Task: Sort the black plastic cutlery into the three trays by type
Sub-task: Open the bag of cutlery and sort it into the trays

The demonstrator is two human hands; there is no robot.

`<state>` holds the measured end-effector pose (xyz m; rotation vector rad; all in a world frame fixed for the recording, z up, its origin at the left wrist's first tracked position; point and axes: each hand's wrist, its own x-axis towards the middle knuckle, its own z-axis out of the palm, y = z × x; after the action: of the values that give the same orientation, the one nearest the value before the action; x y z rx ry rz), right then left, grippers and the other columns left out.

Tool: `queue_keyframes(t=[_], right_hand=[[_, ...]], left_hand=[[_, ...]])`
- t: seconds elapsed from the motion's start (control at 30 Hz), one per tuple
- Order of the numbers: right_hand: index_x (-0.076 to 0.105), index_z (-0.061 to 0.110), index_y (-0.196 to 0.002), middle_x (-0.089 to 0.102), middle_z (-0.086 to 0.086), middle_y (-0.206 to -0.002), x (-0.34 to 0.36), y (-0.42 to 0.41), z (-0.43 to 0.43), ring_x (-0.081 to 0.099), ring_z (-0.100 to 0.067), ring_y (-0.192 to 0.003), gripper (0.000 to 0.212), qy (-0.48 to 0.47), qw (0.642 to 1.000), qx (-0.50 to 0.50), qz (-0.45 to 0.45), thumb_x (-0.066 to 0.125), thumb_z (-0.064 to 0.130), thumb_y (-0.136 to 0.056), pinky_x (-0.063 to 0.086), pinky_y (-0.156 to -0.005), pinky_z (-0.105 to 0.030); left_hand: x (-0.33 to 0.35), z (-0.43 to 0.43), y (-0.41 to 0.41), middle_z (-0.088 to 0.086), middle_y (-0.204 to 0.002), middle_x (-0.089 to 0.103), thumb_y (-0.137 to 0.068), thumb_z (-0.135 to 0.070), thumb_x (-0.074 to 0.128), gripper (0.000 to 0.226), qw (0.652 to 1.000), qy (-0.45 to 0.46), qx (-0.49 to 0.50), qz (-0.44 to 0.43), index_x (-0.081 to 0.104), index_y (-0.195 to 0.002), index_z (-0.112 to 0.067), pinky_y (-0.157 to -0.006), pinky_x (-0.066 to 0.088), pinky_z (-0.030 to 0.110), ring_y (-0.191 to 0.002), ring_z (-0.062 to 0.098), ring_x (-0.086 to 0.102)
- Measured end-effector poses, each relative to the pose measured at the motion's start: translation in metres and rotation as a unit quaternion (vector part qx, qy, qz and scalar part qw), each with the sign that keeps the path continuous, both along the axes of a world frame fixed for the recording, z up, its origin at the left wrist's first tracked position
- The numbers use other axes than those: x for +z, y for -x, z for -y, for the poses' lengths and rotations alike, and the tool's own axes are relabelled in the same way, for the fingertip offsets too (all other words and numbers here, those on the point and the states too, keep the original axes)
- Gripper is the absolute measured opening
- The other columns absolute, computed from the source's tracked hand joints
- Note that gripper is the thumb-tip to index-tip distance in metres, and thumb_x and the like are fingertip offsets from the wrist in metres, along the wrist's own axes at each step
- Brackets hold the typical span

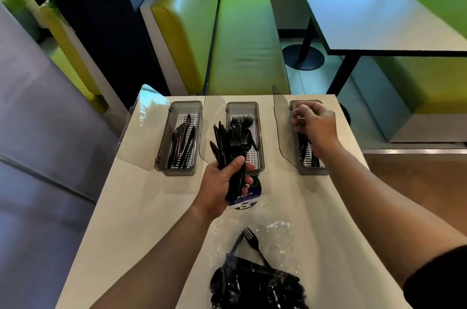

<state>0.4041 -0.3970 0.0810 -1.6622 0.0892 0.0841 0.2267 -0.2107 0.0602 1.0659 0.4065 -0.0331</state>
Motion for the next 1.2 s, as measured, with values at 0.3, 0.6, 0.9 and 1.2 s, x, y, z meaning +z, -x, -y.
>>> queue_keyframes(t=[0.3, 0.6, 0.9, 1.2], right_hand=[[0.068, 0.002, -0.101, 0.065, -0.011, -0.076, 0.030, 0.101, -0.070, 0.059, -0.017, -0.055, 0.019, 0.017, 0.956, 0.285, -0.071, 0.059, 0.019, -0.102, 0.050, -0.050, -0.025], [0.067, 0.000, -0.097, 0.069, -0.011, -0.072, 0.024, 0.118, -0.091, 0.058, -0.023, -0.058, 0.013, -0.072, 0.971, 0.194, -0.120, 0.061, 0.010, -0.099, 0.052, -0.045, -0.025], [0.065, -0.001, -0.096, 0.057, -0.011, -0.071, 0.023, 0.122, -0.096, 0.050, -0.015, -0.050, 0.012, -0.084, 0.963, 0.205, -0.151, 0.059, 0.009, -0.100, 0.042, -0.036, -0.023], [0.060, 0.007, -0.088, 0.066, -0.015, -0.075, 0.014, 0.118, -0.090, 0.049, -0.017, -0.039, 0.011, -0.142, 0.963, 0.162, -0.160, 0.060, 0.008, -0.099, 0.042, -0.037, -0.025]], left_hand=[[0.015, -0.012, 0.017, 0.017, -0.091, 0.071, -0.101, -0.016, 0.056, 0.025, 0.999, 0.014, -0.022, 0.041, 0.065, -0.118, 0.001, -0.048, 0.053, 0.030, -0.062, 0.023, 0.066], [0.017, -0.029, 0.035, 0.021, -0.112, 0.074, -0.103, -0.023, 0.054, 0.028, 0.999, 0.012, -0.024, 0.033, 0.069, -0.121, -0.006, -0.050, 0.054, 0.030, -0.071, 0.026, 0.071], [0.024, -0.030, 0.040, 0.021, -0.099, 0.074, -0.103, -0.018, 0.054, 0.024, 0.998, 0.023, -0.061, 0.024, 0.068, -0.116, -0.003, -0.053, 0.058, 0.033, -0.064, 0.024, 0.071], [0.023, -0.027, 0.033, 0.025, -0.106, 0.073, -0.104, -0.019, 0.052, 0.025, 0.998, 0.030, -0.050, 0.024, 0.069, -0.116, -0.005, -0.053, 0.057, 0.034, -0.069, 0.029, 0.071]])
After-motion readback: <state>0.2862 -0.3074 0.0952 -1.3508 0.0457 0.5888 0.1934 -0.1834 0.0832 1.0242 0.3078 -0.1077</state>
